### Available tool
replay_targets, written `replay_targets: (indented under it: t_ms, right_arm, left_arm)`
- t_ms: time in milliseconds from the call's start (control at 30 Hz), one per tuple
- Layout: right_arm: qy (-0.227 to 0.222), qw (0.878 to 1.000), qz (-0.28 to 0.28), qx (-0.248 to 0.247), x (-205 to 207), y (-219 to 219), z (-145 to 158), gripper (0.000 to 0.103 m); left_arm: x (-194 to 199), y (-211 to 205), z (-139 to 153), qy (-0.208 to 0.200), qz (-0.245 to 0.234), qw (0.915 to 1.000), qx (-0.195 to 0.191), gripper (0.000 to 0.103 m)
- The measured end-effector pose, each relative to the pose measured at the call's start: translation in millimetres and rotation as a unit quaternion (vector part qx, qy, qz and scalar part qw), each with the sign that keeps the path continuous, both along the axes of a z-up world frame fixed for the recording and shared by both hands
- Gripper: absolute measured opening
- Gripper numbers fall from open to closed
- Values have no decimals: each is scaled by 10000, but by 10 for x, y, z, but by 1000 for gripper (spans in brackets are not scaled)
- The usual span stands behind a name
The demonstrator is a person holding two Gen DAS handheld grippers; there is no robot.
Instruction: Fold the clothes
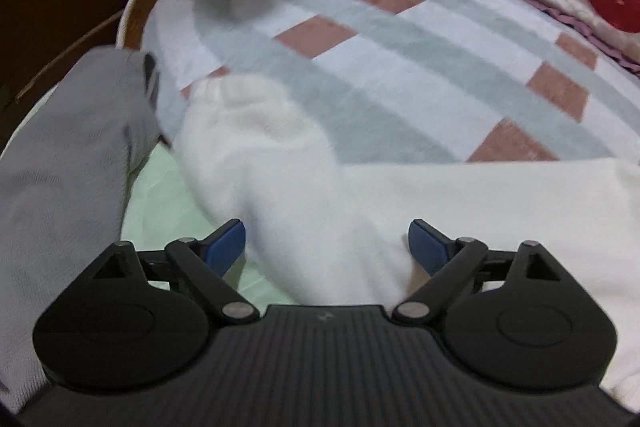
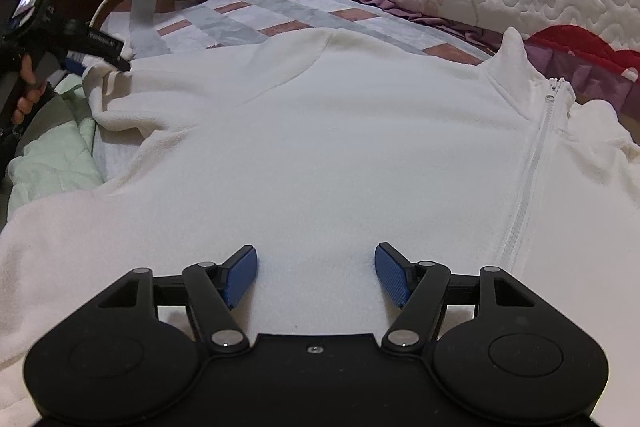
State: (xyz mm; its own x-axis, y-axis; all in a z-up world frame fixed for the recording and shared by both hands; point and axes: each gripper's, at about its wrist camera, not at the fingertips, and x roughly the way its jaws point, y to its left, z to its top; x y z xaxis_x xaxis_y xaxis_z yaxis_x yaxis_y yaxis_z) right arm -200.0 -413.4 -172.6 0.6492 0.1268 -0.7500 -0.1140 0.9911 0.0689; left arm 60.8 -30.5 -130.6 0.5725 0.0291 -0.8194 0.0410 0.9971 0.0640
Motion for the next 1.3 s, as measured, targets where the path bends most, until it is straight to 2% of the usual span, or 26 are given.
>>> replay_targets:
  t_ms: [33,67,133,167,200,267,367,433,500,533,600,667,733,767,833,867,933,1000,1067,1167,1300]
  right_arm:
    - [-15,10000,-13,-3,-7,4,-3,71]
    - [-23,10000,-20,-6,-9,6,-5,71]
    - [-30,10000,-28,-12,-9,9,-6,71]
    - [-34,10000,-32,-16,-9,10,-7,71]
    - [-37,10000,-36,-19,-9,11,-7,71]
    - [-44,10000,-44,-25,-9,14,-9,71]
    - [-90,9999,-82,-14,-32,11,-19,71]
    - [-83,9999,-76,-18,-40,10,-18,71]
    - [-67,10000,-62,-26,-47,9,-14,71]
    - [-59,10000,-55,-30,-50,8,-12,71]
    - [-40,9999,-93,44,-47,-8,-5,72]
    - [-19,9996,-173,204,-51,-49,5,72]
    - [4,9982,-319,514,-73,-137,17,71]
    - [4,9967,-406,698,-97,-197,18,71]
    - [-36,9933,-559,1009,-165,-316,4,71]
    - [-44,9925,-593,1071,-201,-350,-1,71]
    - [-33,9920,-619,1096,-266,-381,-1,71]
    - [-23,9916,-644,1120,-331,-412,-2,71]
    - [43,9941,-558,931,-372,-391,10,71]
    - [61,9972,-604,440,-402,-393,46,71]
    - [-3,9949,-905,-436,-444,-459,116,69]
  left_arm:
    - [-5,69,-16,45,45,9999,-129,88]
    - [-8,137,-30,78,67,9996,-276,70]
    - [5,213,-46,133,-48,9988,-461,41]
    - [16,219,-54,127,-96,9987,-485,32]
    - [18,220,-52,101,-134,9985,-529,27]
    - [1,206,-25,6,-171,9982,-575,20]
    - [-85,113,182,-326,-255,9972,-629,18]
    - [-200,-70,485,-654,-654,9912,-949,18]
    - [-314,-252,788,-980,-1051,9815,-1266,18]
    - [-381,-364,928,-1096,-1306,9744,-1462,17]
    - [-550,-663,1164,-1161,-2017,9520,-1987,17]
    - [-750,-987,1287,-1071,-2755,9234,-2448,17]
    - [-963,-1322,1357,-902,-3490,8877,-2864,17]
    - [-1062,-1481,1352,-786,-3785,8713,-3022,17]
    - [-1232,-1768,1196,-448,-4144,8514,-3184,17]
    - [-1306,-1905,1088,-274,-4272,8442,-3226,17]
    - [-1395,-2153,745,139,-4324,8438,-3175,17]
    - [-1377,-2300,372,822,-4163,8484,-3166,17]
    - [-1350,-2392,64,1425,-3998,8488,-3153,17]
    - [-1316,-2385,-103,1653,-3963,8529,-2969,18]
    - [-1241,-2333,-106,1979,-3986,8410,-3076,21]
